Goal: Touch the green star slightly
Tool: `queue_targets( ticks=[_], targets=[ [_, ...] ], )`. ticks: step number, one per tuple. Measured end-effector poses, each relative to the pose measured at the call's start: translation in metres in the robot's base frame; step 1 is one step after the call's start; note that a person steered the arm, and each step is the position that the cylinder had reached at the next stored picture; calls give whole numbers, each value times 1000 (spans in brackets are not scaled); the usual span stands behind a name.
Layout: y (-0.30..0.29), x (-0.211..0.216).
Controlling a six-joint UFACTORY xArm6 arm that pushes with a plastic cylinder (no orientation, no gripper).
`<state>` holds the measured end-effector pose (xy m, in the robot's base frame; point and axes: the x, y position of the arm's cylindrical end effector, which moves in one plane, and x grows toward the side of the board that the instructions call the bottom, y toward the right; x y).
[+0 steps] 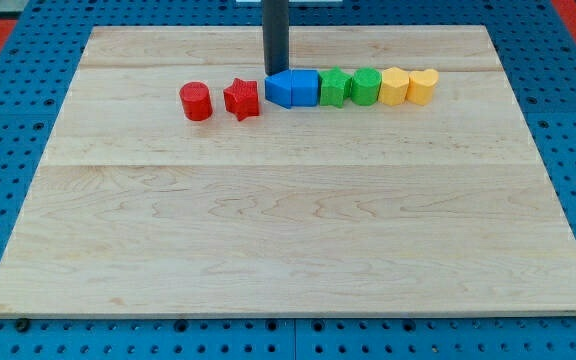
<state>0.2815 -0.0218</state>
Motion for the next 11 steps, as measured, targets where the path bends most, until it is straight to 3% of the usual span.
queue_targets(
  ticks=[2,6,11],
  targets=[
    [32,-14],
    [90,2],
    [63,-15]
  ],
)
